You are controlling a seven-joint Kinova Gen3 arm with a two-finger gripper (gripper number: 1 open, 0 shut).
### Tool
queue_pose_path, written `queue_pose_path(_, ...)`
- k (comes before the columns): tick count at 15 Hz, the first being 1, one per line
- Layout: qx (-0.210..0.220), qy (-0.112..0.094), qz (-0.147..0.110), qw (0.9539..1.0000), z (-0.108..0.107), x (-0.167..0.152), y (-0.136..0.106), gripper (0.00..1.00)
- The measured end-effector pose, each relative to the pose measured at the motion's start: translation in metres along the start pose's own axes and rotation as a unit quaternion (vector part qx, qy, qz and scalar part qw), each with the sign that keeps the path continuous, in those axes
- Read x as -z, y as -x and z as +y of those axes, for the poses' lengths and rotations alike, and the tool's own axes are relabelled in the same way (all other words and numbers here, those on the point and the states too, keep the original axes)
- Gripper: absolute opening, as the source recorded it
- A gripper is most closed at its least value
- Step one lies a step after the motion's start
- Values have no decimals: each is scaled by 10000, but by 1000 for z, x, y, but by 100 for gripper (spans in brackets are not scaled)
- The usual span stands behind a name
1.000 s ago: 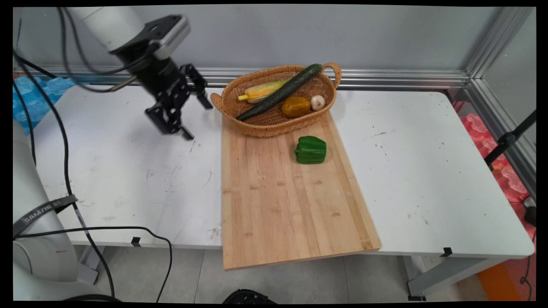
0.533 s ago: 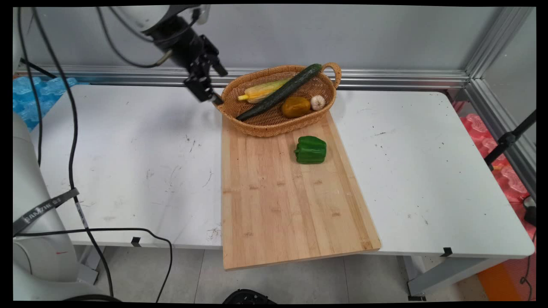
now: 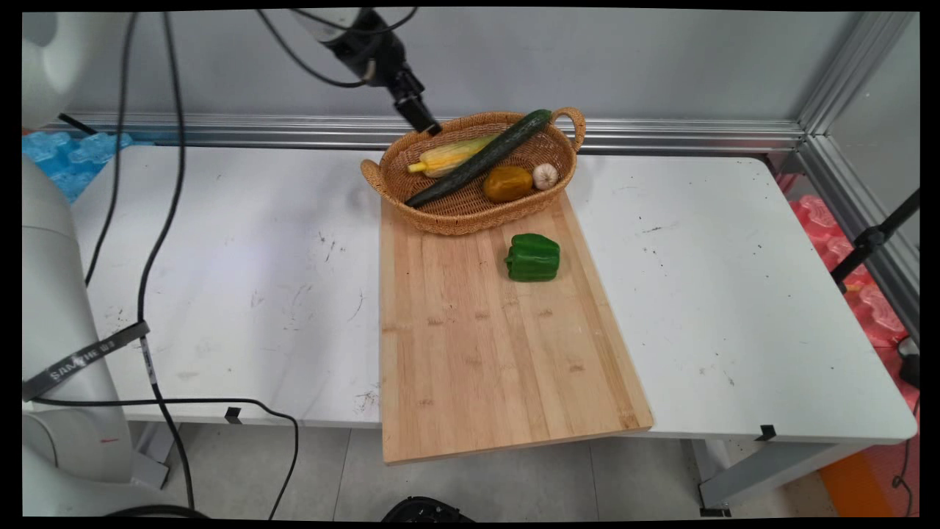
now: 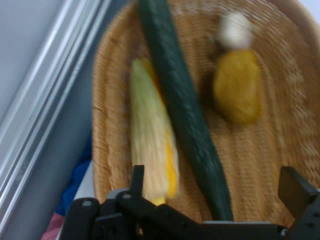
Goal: Pick up the cucumber from the vegetable basket
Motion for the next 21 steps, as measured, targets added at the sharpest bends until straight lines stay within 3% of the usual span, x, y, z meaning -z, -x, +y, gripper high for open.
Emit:
queue_pose_path(7, 930, -243, 152, 9953, -15, -69, -31, 100)
queue_pose_path(21, 1674, -150, 156, 9856, -8, -174, -59, 100)
